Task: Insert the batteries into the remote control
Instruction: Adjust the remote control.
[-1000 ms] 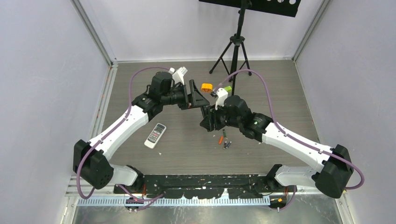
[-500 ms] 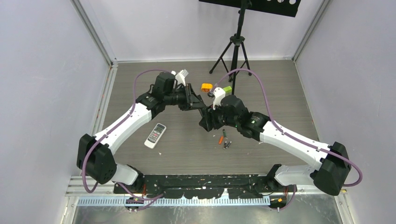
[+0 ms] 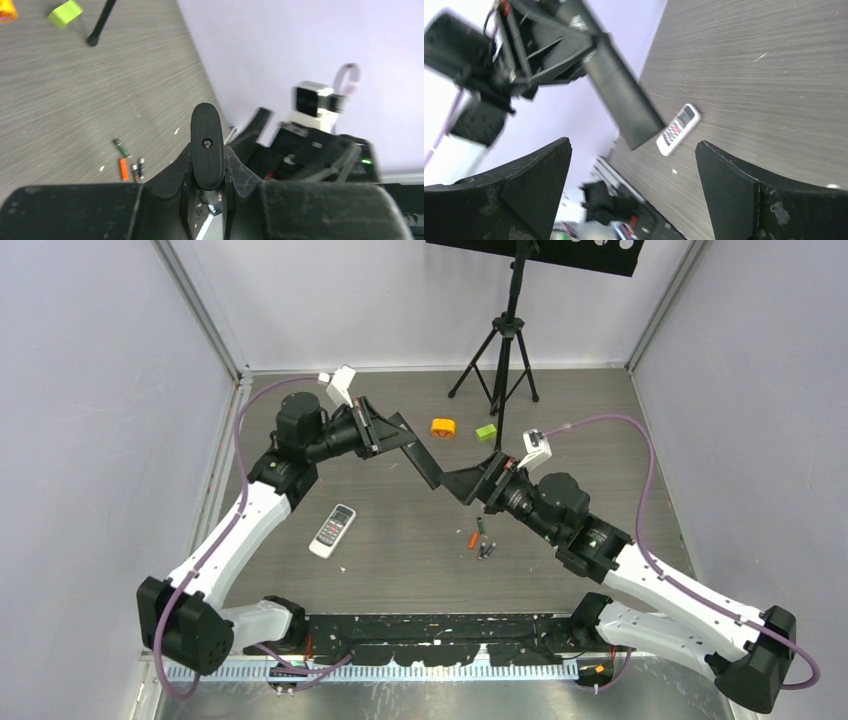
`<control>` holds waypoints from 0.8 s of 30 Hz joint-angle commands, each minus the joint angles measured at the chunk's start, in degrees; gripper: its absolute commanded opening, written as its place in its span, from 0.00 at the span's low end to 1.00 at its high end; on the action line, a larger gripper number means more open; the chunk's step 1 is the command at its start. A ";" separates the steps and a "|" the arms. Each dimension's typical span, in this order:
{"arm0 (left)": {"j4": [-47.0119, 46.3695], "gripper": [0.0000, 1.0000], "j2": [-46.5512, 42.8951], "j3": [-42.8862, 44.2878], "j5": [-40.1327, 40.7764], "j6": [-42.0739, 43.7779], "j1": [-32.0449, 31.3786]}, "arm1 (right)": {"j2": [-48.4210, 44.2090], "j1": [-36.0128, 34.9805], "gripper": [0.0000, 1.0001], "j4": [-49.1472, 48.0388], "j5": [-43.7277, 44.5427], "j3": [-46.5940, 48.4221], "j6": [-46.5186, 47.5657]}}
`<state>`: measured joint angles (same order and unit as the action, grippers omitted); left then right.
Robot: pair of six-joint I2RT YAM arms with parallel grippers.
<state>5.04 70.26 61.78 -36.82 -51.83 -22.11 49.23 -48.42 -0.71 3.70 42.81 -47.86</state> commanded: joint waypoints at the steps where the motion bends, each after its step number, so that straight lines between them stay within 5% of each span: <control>1: -13.63 0.00 -5.18 -2.47 0.46 -8.00 -0.04 | 0.62 -0.18 0.99 -15.93 6.72 -4.08 -21.56; 7: -26.93 0.00 -7.15 -6.61 0.11 -18.77 -0.04 | 7.62 -0.25 0.99 -27.62 -1.52 -0.37 -22.39; 12: -27.72 0.00 -7.89 -7.28 0.15 -21.60 -0.04 | 9.16 -0.27 0.95 -33.64 -1.15 0.02 -23.33; 24: -33.25 0.00 -7.91 -9.77 0.24 -31.49 -0.13 | 14.12 -0.27 0.44 -38.29 -2.92 -0.22 -27.89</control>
<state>-22.48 63.83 51.77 -36.45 -80.58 -22.11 63.24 -48.38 -33.85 0.82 42.06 -73.67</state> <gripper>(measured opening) 0.187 0.506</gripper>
